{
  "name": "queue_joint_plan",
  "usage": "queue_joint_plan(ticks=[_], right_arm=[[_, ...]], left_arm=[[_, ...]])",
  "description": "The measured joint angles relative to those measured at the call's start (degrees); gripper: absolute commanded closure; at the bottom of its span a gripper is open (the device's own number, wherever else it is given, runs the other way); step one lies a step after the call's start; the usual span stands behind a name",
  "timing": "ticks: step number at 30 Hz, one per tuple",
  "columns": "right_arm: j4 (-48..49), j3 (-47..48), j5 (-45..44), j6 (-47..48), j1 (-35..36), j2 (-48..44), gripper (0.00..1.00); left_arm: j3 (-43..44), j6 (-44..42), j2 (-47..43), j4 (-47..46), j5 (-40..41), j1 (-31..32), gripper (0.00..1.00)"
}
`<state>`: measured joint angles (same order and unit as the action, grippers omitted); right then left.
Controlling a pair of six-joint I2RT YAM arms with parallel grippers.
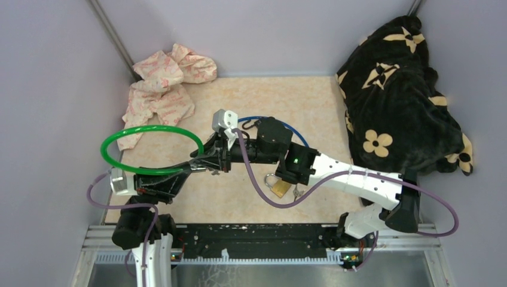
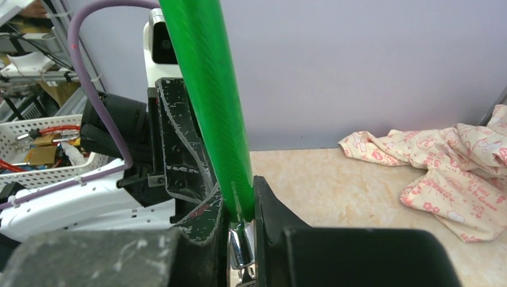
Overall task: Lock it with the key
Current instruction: Lock the lock.
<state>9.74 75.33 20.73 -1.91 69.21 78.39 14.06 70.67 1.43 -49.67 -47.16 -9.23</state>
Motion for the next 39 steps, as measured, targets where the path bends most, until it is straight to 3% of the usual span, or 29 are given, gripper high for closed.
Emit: queue_joint_plan(ticks=[2, 3, 5, 6, 7, 8, 10, 16, 22, 28, 35, 39], right_arm=[[1.1, -0.3, 0.3, -0.9, -0.3, 0.3, 0.97], [1.5, -0.5, 0.5, -1.1, -0.4, 0.3, 0.85], [1.8, -0.7, 0.7, -1.5, -0.5, 0.3, 0.47], [1.6, -0.7, 0.9, -1.6, -0.5, 0.3, 0.37], [1.0, -0.7, 1.2, -1.8, -0.4, 0.3, 0.1], [0.2, -0.9, 1.6, -1.5, -0.3, 0.3, 0.03], [-2.1, -1.5, 2.3, -1.3, -0.4, 0.3, 0.02], [-10.4, -2.3, 8.2, -1.8, -5.0, -2.1, 0.02], [-14.8, -2.2, 16.4, -4.3, -11.0, -3.5, 0.27], [-17.3, -0.5, 24.3, -5.9, -11.7, -0.1, 0.42], [-17.9, 0.5, 29.6, -7.4, -11.7, 3.0, 0.71], [-17.2, 0.5, 30.5, -8.3, -11.7, 3.1, 0.99]], left_arm=[[-0.2, 0.4, 0.0, 0.0, 0.4, -0.2, 1.0], [-0.2, 0.5, 0.0, 0.0, 0.4, -0.3, 1.0], [-0.3, 0.6, 0.0, -0.1, 0.4, -0.3, 1.0], [-0.3, 0.8, 0.0, -0.1, 0.5, -0.3, 1.0], [-0.3, 1.1, 0.0, -0.4, 0.3, -0.2, 1.0], [-0.3, 1.4, 0.0, -0.6, 0.2, -0.2, 1.0], [-0.3, 1.7, 0.0, -0.8, 0.1, -0.2, 1.0], [-0.4, 1.9, 0.0, -1.1, -0.1, -0.2, 1.0], [-0.5, 2.0, 0.0, -1.8, -0.6, -0.2, 1.0], [-1.1, 2.2, 0.0, -2.0, -0.9, -0.2, 1.0], [-1.4, 2.2, 0.0, -2.1, -0.9, -0.2, 1.0], [-1.5, 2.5, 0.0, -2.3, -1.0, -0.2, 1.0]])
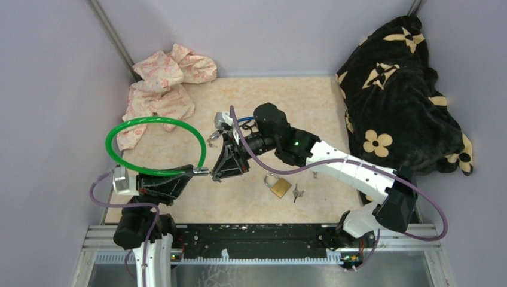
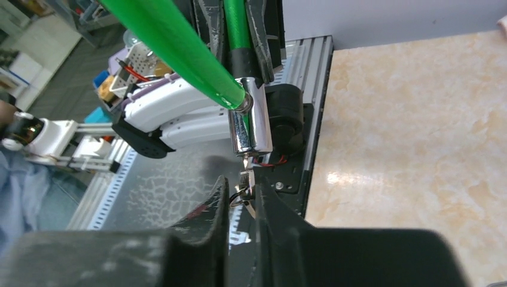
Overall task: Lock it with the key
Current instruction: Lock the lock.
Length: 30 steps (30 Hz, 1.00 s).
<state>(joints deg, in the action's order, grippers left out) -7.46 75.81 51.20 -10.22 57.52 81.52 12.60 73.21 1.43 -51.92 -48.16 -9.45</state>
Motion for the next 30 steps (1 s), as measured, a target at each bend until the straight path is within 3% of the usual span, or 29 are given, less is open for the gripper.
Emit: queue_joint_plan(ticks=[10, 18, 24, 30], right_arm=[[3.9, -2.7, -6.0, -0.6, 0.7, -0.3, 1.0], [7.4, -9.7, -29.3, 14.4, 9.1, -6.1, 1.0], [14.3, -14.7, -35.4, 20.4, 10.1, -8.1, 1.0], [15.2, -15.1, -37.7, 23.7, 10.7, -8.1, 1.0]], left_arm=[[0.0, -1.2, 0.0, 2.4, 0.2, 0.0, 1.0], [-0.3, -1.2, -0.1, 9.5, 2.1, 0.0, 1.0], [-1.0, -1.2, -0.1, 13.5, 2.3, 0.0, 1.0], [-1.2, -1.2, -0.1, 14.2, 3.0, 0.0, 1.0]])
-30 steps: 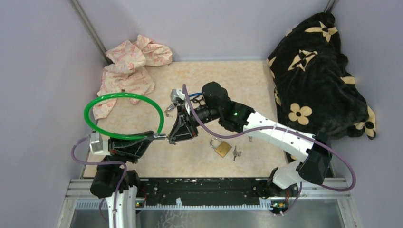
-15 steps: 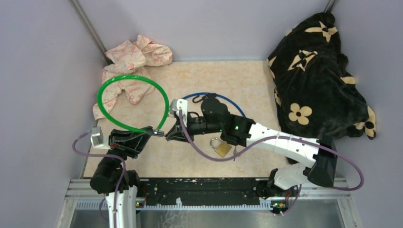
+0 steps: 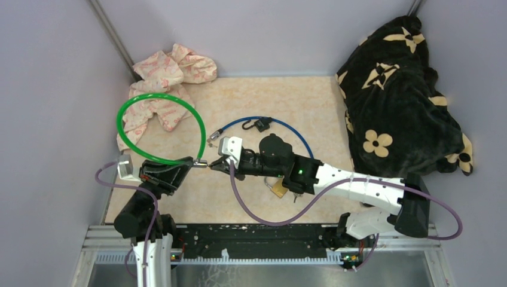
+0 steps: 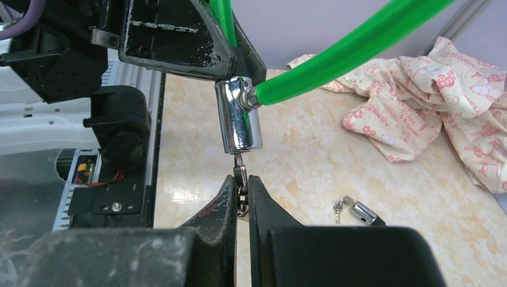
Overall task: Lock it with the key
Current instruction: Lock the lock.
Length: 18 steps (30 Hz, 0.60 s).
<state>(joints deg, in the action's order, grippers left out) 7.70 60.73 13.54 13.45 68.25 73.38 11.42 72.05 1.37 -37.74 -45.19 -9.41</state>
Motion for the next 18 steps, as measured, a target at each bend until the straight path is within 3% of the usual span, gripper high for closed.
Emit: queue_joint_plan(ticks=[7, 14, 18], right_arm=[[-3.1, 1.3, 2.1, 1.8, 0.0, 0.5, 0.8], [-5.4, 3.2, 6.0, 1.9, -0.4, 0.7, 0.68], [-6.9, 3.2, 6.8, 1.8, -0.5, 0.7, 0.5]], left_arm=[[0.0, -1.1, 0.0, -0.3, -0.6, 0.0, 1.0], [0.0, -1.4, 0.0, -0.9, -1.6, 0.0, 1.0], [-0.2, -1.6, 0.0, -1.0, -1.9, 0.0, 1.0]])
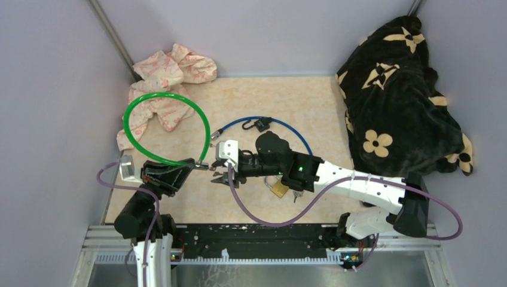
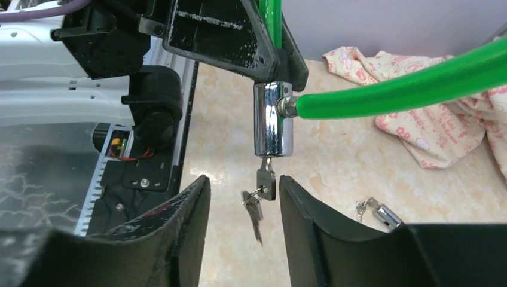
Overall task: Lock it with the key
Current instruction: Lock the lock.
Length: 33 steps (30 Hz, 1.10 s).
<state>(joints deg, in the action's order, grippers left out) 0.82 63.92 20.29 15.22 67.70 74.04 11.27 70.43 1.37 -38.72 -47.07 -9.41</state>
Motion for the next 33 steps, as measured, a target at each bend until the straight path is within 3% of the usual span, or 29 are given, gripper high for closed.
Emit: queue_joint_plan(ticks=[9, 11, 15, 20, 33], right_arm=[[-2.6, 2.0, 0.3, -1.8, -1.1, 1.0, 0.43], [-2.6, 2.8, 0.2, -2.1, -1.1, 1.6, 0.49], [-3.8, 4.9, 0.2, -2.5, -1.1, 3.4, 0.75], [-5.0, 5.9, 0.3, -2.6, -1.1, 4.8, 1.0], [-2.9, 3.0, 2.1, -2.0, -2.5, 3.7, 1.0]], left_arm=[[0.0, -0.1, 0.0, -0.8, -0.1, 0.0, 1.0], [0.0, -0.2, 0.0, -0.9, -0.1, 0.0, 1.0], [0.0, -0.2, 0.0, -1.2, -0.1, 0.0, 1.0], [-0.1, -0.4, 0.0, -1.2, -0.5, 0.0, 1.0], [-0.3, -2.0, 0.0, -1.0, -1.7, 0.0, 1.0]])
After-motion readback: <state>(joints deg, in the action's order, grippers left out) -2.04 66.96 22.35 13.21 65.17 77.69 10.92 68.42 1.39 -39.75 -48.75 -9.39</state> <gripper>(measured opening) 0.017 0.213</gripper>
